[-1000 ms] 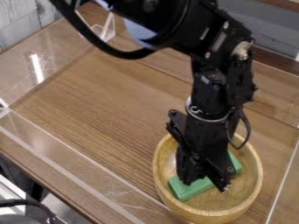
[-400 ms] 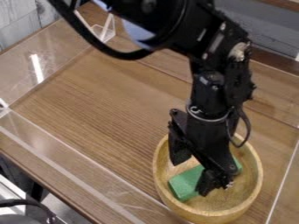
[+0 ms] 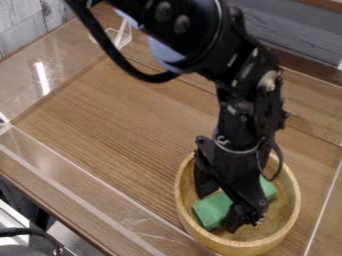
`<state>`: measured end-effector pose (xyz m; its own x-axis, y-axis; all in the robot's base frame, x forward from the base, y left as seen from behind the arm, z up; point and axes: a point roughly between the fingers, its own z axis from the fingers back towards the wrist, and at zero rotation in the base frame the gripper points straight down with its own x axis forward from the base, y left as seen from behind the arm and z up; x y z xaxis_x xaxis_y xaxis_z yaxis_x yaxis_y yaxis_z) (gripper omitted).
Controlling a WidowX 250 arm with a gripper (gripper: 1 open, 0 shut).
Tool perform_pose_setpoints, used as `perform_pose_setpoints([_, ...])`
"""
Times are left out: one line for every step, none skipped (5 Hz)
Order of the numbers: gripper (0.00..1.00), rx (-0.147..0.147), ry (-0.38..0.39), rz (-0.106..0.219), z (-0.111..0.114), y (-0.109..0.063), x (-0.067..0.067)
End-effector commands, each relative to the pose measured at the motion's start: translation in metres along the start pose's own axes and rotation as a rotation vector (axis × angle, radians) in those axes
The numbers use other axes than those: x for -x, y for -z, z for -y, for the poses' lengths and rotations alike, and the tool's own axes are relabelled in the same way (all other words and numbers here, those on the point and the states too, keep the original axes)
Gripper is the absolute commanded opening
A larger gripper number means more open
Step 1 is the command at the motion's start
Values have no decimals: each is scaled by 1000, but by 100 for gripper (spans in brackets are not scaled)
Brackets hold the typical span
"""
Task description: Remove the green block from inside the brown bowl and put it on the table
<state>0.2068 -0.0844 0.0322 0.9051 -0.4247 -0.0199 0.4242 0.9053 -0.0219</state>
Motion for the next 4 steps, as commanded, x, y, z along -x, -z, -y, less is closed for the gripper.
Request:
perform_pose_setpoints([100,-2,-14,33,-3,0,-5])
perform_pose_setpoints([0,1,-21,37,-4,-1,-4])
perform_pose_setpoints([0,10,-49,44,-5,-11,-2])
perform_pose_setpoints([0,20,-94,53,-7,-30,2])
